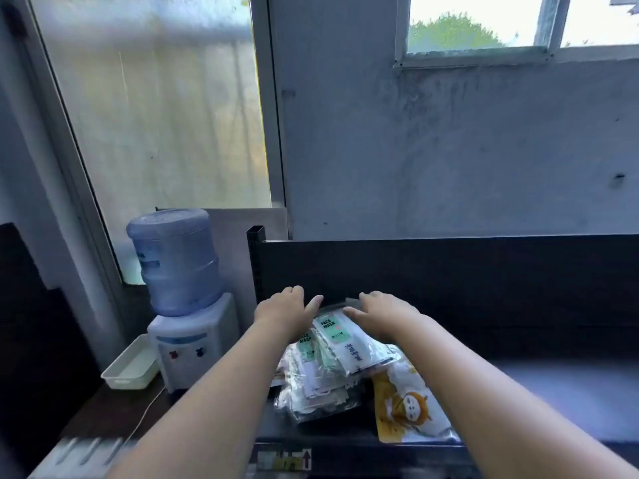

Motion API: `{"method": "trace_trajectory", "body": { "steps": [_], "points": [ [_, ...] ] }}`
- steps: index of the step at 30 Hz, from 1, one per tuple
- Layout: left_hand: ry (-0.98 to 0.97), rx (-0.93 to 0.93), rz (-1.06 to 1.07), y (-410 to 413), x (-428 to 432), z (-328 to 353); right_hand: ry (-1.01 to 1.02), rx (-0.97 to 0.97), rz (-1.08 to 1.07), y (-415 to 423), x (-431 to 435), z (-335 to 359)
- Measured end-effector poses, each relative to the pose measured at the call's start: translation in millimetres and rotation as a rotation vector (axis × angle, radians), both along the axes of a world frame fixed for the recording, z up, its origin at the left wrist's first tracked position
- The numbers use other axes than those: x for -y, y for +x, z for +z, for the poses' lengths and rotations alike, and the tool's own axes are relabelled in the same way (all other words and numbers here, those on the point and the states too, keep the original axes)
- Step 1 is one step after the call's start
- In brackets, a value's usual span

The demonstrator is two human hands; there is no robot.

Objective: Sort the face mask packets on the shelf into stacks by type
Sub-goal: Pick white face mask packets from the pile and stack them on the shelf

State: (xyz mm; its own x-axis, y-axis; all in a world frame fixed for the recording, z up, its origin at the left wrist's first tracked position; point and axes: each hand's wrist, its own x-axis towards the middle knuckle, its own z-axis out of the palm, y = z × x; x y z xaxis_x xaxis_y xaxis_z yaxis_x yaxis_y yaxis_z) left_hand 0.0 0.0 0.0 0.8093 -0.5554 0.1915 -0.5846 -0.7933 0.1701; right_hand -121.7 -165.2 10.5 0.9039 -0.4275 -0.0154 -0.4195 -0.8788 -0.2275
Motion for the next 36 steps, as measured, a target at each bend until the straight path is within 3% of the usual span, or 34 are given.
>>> {"method": "trace_trajectory", "body": {
  "steps": [3, 8, 11, 17, 24, 30, 36],
  "points": [
    [0.069, -0.094, 0.089, -4.2, -6.4, -24.7, -0.030, -0.110, 0.020, 0.5, -9.9, -23.8],
    [-0.053, -0.352, 0.215, -1.4, -16.2, -59.5, -0.073, -0.168, -0.023, 0.0, -22.2, -52.4],
    [-0.192, -0.510, 0.227, -7.7, -16.0, -69.4, -0.023, -0.156, -0.062, 0.8, -25.4, -59.9],
    [-0.423, -0.651, 0.340, -5.7, -11.5, -74.1, 0.081, -0.050, -0.239, 2.2, -26.6, -64.4],
    [-0.863, -1.061, 0.576, 7.5, -6.0, -69.4, 0.121, 0.086, -0.304, 3.4, -20.7, -57.9],
    [-1.208, -1.130, 0.581, 10.7, -8.0, -70.0, 0.275, 0.277, -0.459, -1.4, -2.6, -47.5],
    [-1.413, -1.074, 0.537, 21.0, -20.7, -74.9, 0.476, 0.417, -0.435, -7.0, 11.6, -57.7]
  ]
}}
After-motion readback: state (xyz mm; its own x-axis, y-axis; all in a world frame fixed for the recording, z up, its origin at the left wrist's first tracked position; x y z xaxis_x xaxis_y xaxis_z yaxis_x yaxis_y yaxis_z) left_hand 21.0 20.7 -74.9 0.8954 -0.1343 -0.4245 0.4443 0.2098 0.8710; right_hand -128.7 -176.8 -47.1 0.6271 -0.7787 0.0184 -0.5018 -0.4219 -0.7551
